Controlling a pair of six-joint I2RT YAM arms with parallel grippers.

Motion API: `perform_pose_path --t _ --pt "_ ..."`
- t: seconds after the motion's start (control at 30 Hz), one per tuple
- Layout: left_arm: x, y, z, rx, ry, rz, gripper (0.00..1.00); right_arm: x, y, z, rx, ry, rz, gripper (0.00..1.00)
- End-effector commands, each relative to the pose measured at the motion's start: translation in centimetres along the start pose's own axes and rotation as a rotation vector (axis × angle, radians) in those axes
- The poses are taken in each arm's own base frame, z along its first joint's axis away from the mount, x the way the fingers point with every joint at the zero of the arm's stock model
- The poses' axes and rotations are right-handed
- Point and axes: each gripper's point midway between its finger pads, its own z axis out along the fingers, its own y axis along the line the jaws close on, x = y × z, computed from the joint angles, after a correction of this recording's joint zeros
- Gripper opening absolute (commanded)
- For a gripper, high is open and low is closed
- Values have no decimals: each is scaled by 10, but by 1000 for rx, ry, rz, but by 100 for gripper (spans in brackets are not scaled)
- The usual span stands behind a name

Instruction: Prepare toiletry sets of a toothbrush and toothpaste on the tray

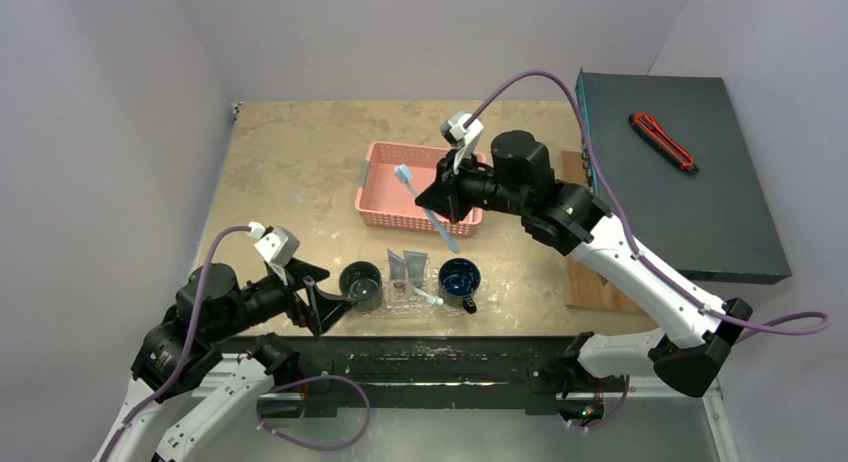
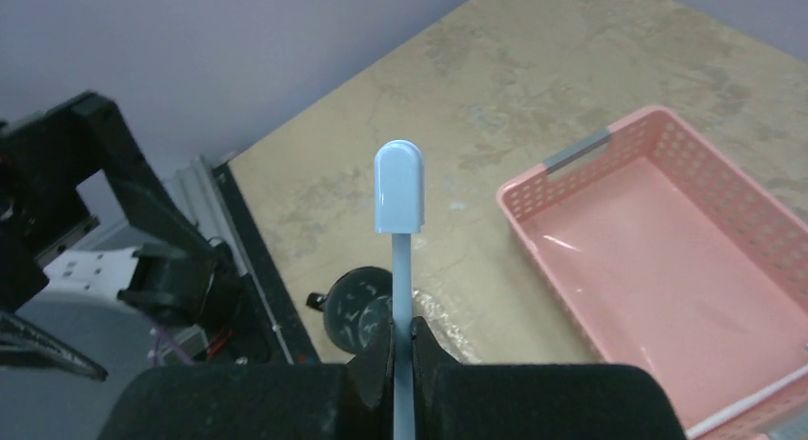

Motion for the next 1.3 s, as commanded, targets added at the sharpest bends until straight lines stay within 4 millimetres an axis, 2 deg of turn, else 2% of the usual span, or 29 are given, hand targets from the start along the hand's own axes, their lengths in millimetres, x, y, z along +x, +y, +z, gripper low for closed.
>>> perform_pose_path --t 0.0,0.17,0.33,0.67,0.83,1.07,1.27 --pt "-31 -35 -16 145 -66 64 100 24 44 -14 -238 68 -18 0" --pt "-44 -51 -27 198 -83 86 100 53 75 -23 -427 148 -8 0" --pt "-47 -57 -28 228 -69 103 100 76 105 -30 -589 207 -14 0" --pt "-49 -62 -28 259 -63 119 100 108 147 -37 -767 309 -68 0" --pt "-47 -69 -27 301 -44 120 100 113 167 -36 -850 320 -78 0" --pt "-38 -75 -26 359 -6 125 100 108 187 -33 -942 302 -73 0" --pt "-33 -80 -27 395 18 120 90 100 195 -26 -960 278 -69 0"
